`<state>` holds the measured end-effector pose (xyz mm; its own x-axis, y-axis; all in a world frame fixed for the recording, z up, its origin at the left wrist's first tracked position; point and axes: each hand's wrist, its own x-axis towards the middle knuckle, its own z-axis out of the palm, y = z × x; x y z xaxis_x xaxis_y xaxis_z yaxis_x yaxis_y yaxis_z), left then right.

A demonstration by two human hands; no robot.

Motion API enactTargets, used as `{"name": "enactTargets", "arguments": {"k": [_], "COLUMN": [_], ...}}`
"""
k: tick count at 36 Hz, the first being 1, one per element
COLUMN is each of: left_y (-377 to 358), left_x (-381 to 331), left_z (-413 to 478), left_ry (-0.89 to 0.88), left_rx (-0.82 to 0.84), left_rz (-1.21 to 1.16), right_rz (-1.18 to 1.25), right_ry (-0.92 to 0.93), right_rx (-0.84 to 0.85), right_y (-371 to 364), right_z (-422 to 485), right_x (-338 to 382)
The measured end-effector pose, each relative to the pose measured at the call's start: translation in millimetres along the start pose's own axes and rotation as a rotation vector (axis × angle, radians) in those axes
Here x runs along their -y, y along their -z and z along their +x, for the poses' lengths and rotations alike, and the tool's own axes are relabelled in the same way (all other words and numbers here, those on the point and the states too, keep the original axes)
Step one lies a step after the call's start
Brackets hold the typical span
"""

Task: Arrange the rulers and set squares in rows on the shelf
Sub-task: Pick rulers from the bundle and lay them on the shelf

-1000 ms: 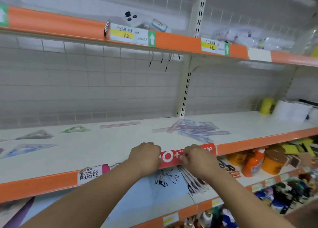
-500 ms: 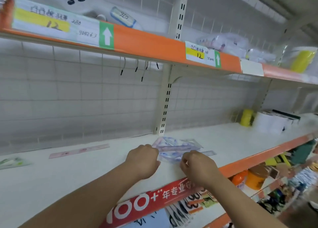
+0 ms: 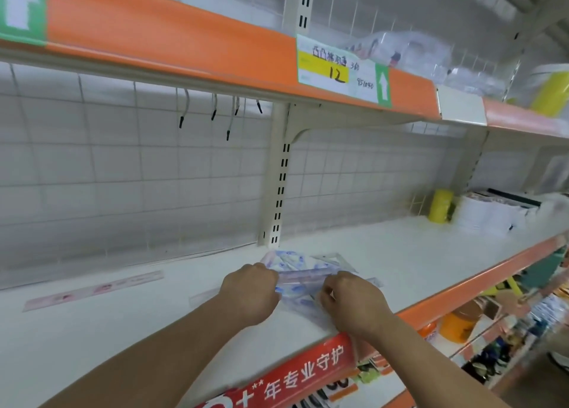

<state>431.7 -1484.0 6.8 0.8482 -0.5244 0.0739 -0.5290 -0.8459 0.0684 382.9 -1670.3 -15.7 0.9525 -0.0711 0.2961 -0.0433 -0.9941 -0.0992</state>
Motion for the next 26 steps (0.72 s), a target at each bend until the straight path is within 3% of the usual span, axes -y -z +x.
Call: {"name": "enactTargets", "arguments": {"k": [26], "left_y": [-20.2], "left_x": [-95.6], "left_z": [109.7], "left_ry": [0.329], "left_rx": [0.006], "left_rz": [0.083], "right_rz": [0.027], "right_ry": [0.258], "right_rx": [0.141], "right_y": [-7.4], "right_z": [99.5], "right_x": [-143.0]}}
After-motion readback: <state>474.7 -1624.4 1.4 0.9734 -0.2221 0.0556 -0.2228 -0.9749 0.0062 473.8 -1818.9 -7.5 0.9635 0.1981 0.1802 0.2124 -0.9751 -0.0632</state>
